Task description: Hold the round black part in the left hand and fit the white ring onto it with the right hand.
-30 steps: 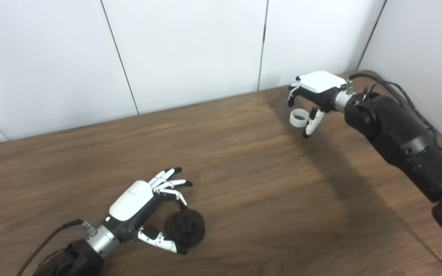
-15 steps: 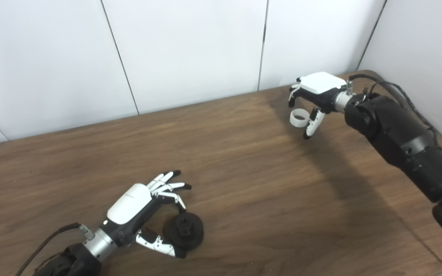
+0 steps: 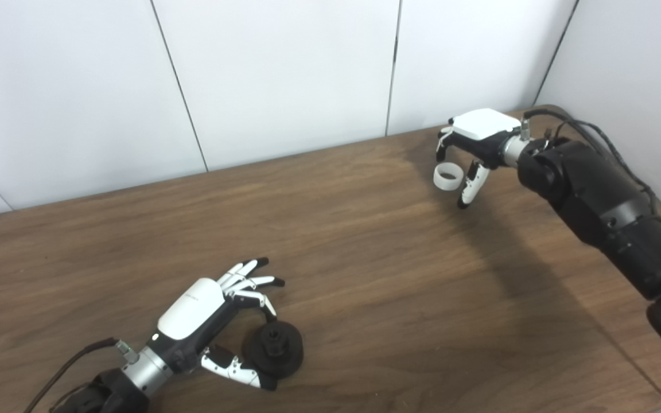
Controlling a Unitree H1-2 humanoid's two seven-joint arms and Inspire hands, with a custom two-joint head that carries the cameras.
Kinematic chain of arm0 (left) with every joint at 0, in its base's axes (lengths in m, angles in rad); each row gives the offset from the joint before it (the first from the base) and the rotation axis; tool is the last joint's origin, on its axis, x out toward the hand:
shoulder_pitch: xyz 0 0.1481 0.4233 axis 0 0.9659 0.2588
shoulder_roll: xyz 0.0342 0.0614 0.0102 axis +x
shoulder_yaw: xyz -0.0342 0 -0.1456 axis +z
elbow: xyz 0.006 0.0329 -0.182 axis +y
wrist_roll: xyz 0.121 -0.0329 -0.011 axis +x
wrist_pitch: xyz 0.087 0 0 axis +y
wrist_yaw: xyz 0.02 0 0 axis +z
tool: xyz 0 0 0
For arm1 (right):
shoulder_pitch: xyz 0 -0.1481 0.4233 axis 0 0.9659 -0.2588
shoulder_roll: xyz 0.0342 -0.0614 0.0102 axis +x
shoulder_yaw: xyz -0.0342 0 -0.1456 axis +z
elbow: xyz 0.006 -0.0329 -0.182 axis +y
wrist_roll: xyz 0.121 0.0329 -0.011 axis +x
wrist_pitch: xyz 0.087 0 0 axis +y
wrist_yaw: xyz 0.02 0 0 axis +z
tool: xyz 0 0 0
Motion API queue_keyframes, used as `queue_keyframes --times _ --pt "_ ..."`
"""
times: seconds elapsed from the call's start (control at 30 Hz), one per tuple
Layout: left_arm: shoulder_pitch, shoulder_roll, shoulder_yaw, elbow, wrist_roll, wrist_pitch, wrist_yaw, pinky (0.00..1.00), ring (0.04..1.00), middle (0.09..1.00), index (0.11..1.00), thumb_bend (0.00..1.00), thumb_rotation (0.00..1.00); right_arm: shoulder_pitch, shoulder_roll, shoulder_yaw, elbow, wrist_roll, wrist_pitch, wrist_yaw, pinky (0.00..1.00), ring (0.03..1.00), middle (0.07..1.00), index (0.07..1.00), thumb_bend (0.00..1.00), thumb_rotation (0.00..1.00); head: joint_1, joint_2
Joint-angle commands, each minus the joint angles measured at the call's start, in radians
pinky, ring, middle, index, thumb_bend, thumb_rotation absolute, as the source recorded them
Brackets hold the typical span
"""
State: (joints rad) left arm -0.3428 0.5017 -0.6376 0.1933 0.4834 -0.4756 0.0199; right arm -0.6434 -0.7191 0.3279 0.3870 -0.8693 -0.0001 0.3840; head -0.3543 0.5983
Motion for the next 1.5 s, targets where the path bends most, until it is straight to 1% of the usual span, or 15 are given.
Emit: queue_keyframes --times 0.0,0.23,0.5,0.73,1.0,1.47 --pt "0.008 0.035 0.000 -0.011 0.026 0.006 -0.035 1.00 1.000 0.864 0.480 0.52 0.06 -0.055 -0.038 -0.018 -0.013 -0.002 0.016 -0.007 1.00 1.000 0.925 0.720 0.98 0.26 0.000 0.001" --pt "0.012 0.034 0.006 -0.014 0.018 0.006 -0.045 1.00 1.000 0.864 0.480 0.52 0.06 -0.050 -0.043 -0.024 -0.021 -0.001 0.026 0.003 1.00 1.000 0.924 0.717 0.98 0.25 -0.007 0.001" --pt "0.022 0.031 0.022 -0.027 0.018 0.006 -0.060 1.00 1.000 0.864 0.480 0.52 0.06 -0.039 -0.038 -0.019 -0.011 -0.002 0.025 -0.015 1.00 1.000 0.916 0.711 0.96 0.26 0.000 0.001" --pt "0.034 0.034 0.038 -0.045 0.027 0.006 -0.078 1.00 1.000 0.862 0.480 0.52 0.06 -0.045 -0.032 -0.014 0.000 0.000 0.024 -0.013 1.00 1.000 0.917 0.710 0.96 0.26 0.002 0.001" --pt "0.045 0.019 0.060 -0.058 0.030 0.007 -0.105 1.00 1.000 0.862 0.480 0.52 0.06 -0.046 -0.025 -0.008 0.011 -0.002 0.023 -0.015 1.00 1.000 0.920 0.715 0.92 0.27 0.007 0.003" --pt "0.058 0.001 0.076 -0.065 0.045 0.006 -0.108 1.00 1.000 0.860 0.480 0.52 0.06 -0.064 -0.009 0.010 0.050 -0.005 0.008 -0.028 1.00 1.000 0.923 0.718 0.92 0.31 0.018 0.007"
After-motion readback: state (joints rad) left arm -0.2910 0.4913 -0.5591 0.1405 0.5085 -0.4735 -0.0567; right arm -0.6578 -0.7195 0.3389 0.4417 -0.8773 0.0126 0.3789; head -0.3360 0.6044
